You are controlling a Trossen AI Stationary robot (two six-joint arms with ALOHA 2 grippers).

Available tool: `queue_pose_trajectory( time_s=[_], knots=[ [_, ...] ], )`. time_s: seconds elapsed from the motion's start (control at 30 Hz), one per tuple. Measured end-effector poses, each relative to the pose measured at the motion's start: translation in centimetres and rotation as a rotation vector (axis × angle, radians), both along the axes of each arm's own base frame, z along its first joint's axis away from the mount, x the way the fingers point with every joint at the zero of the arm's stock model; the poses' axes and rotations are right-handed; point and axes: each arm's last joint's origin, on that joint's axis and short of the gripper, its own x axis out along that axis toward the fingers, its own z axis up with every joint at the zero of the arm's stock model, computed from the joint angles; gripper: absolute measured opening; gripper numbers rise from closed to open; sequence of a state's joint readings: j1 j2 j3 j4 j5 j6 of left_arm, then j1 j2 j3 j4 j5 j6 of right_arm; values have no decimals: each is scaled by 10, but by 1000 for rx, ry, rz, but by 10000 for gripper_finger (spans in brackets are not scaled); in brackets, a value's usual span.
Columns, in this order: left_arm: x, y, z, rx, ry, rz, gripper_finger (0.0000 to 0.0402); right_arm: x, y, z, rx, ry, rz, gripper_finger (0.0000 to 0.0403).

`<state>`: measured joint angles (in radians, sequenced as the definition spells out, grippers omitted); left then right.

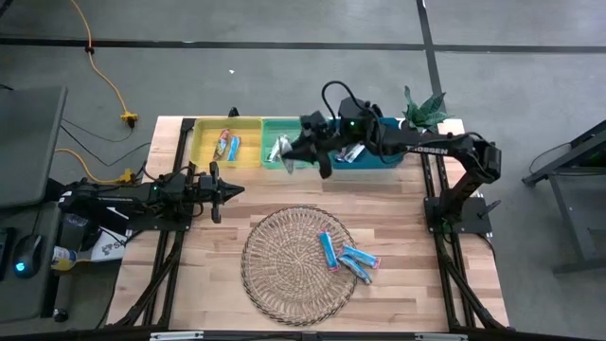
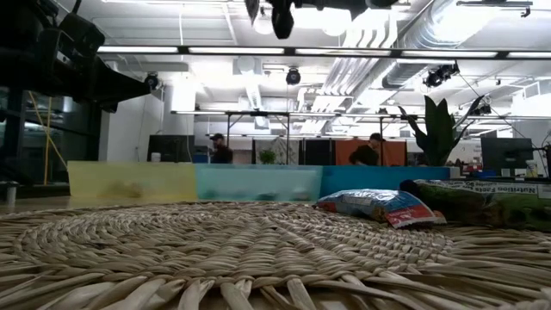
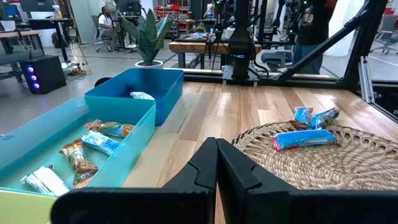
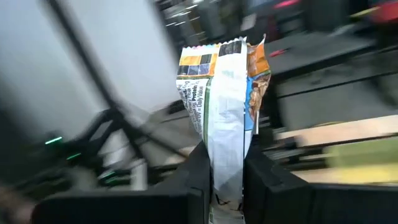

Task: Pick and place Granola Bars by type
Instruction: Put the yellow granola bar into the green bin

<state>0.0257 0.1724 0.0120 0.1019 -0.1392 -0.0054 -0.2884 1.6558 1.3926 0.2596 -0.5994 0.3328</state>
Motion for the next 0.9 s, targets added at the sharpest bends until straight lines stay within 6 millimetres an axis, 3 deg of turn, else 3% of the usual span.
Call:
queue_pose_trajectory(
  time_s=[0.27, 0.4, 0.57, 0.77, 0.9],
  knots=[
    [0, 0, 0, 0, 0, 0, 0, -3, -30, -2, -16, 5, -431, 51],
    [0, 0, 0, 0, 0, 1, 0, -2, -52, -19, 61, 86, -643, 45],
    [0, 0, 0, 0, 2, 0, 0, 9, -74, -64, 201, 268, -810, 45],
    [0, 0, 0, 0, 2, 0, 0, 19, -89, -125, 399, 482, -888, 51],
    [0, 0, 0, 0, 2, 0, 0, 21, -95, -149, 440, 572, -934, 43]
  ],
)
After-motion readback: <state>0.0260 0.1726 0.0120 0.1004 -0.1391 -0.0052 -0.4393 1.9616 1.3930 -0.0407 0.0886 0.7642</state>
